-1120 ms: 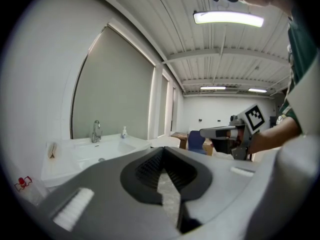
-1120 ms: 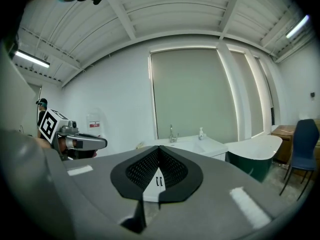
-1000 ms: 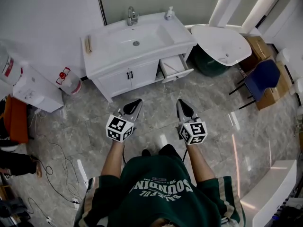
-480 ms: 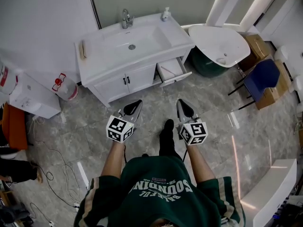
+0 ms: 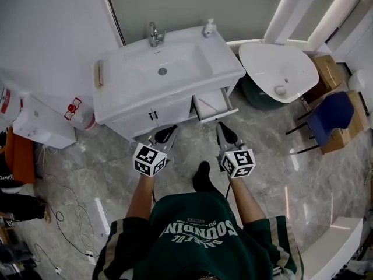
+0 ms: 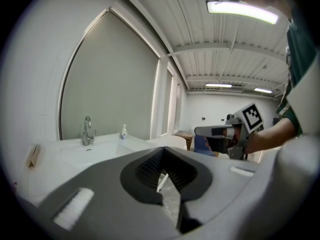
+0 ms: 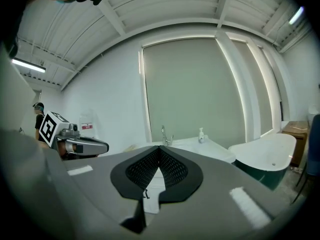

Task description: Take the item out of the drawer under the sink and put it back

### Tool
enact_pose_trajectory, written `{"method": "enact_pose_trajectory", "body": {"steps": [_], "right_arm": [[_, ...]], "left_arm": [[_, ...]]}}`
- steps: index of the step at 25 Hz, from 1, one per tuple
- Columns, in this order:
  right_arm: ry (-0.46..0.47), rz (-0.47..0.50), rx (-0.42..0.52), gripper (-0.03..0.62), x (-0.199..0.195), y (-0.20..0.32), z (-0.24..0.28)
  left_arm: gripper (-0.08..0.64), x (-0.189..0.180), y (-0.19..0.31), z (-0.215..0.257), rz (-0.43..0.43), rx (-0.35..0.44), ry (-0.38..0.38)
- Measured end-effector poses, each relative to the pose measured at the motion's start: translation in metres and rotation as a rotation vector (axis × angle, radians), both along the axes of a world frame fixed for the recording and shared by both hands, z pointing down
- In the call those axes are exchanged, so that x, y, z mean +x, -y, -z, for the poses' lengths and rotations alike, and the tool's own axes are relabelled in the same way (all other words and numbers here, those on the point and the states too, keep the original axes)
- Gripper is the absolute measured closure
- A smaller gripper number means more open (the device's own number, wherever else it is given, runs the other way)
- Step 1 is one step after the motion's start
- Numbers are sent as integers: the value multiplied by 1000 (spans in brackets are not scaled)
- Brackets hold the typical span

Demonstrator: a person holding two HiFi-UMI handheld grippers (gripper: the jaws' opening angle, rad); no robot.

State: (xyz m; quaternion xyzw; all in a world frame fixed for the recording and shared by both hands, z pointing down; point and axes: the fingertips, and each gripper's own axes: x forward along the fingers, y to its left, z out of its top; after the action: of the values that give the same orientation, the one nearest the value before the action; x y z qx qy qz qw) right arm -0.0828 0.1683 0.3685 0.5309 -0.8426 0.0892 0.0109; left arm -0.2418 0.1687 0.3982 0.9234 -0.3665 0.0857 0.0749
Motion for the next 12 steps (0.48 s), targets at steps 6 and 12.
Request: {"method": "enact_pose_trajectory", "body": {"steps": [6, 12], "right_arm": [[3, 58, 16, 591, 46, 92, 17], [-4, 123, 18, 591, 78, 158, 19]], "left_arm": [[509, 50, 82, 11, 38, -5, 13], [509, 88, 139, 19, 79, 1, 21]]}}
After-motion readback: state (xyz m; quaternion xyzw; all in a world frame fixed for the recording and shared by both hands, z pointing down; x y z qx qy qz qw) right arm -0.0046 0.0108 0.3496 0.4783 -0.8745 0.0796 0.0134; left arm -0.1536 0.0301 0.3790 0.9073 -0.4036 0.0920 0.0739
